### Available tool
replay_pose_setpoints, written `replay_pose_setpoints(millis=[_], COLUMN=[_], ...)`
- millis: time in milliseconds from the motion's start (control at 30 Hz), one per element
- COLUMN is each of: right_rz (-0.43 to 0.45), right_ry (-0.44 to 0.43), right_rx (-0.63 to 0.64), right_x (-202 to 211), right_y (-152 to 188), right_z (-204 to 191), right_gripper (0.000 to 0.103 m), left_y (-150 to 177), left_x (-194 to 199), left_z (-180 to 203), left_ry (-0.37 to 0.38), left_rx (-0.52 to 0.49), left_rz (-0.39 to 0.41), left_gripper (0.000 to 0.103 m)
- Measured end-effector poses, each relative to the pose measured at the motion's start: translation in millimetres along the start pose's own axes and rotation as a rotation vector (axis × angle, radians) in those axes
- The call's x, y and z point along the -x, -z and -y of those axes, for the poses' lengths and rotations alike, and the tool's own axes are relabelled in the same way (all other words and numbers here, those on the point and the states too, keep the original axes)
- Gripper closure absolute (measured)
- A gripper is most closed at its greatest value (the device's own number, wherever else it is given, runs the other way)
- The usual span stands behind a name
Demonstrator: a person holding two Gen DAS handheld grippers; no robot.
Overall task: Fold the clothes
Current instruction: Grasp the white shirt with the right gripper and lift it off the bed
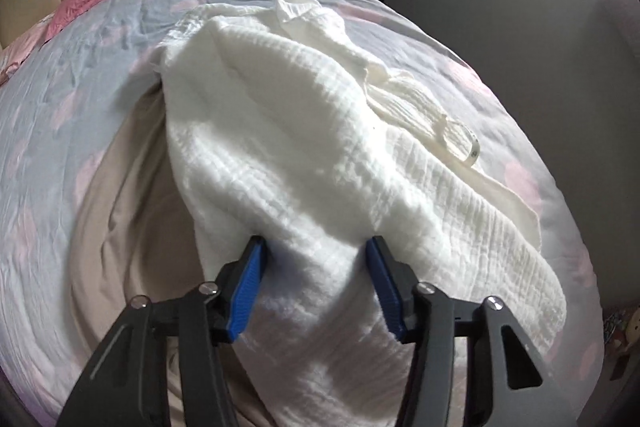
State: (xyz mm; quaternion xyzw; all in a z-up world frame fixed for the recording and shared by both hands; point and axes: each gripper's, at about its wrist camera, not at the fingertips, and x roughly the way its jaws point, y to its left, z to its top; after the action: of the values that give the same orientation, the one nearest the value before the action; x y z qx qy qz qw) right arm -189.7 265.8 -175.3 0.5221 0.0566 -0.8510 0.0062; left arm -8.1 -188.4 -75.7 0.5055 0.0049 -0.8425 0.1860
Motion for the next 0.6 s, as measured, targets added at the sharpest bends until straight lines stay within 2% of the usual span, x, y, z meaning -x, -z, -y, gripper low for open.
replay_pose_setpoints(millis=[100,200,367,500,600], right_rz=[-0.003,0.014,0.101,0.189,0.267], right_ry=[0.009,0.042,0.079,0.043,-0.001], right_rx=[-0.006,0.027,0.063,0.110,0.169], right_x=[3.0,17.4,73.1,127.7,174.7], right_y=[-4.7,-8.1,-23.1,-38.9,-49.2], right_z=[-0.8,-6.5,-20.0,-43.8,-78.7], right_gripper=[0.082,0.090,0.094,0.094,0.094], left_y=[3.6,6.7,9.5,12.3,15.1], left_x=[-10.0,-12.9,-3.5,11.5,26.9], left_z=[-8.2,-16.2,-36.8,-56.4,-71.8], left_ry=[-0.012,-0.015,-0.014,-0.006,-0.005], left_rx=[-0.001,-0.005,0.018,0.048,0.066], left_rz=[-0.023,-0.032,-0.007,0.026,0.056], left_gripper=[0.020,0.020,0.020,0.020,0.020])
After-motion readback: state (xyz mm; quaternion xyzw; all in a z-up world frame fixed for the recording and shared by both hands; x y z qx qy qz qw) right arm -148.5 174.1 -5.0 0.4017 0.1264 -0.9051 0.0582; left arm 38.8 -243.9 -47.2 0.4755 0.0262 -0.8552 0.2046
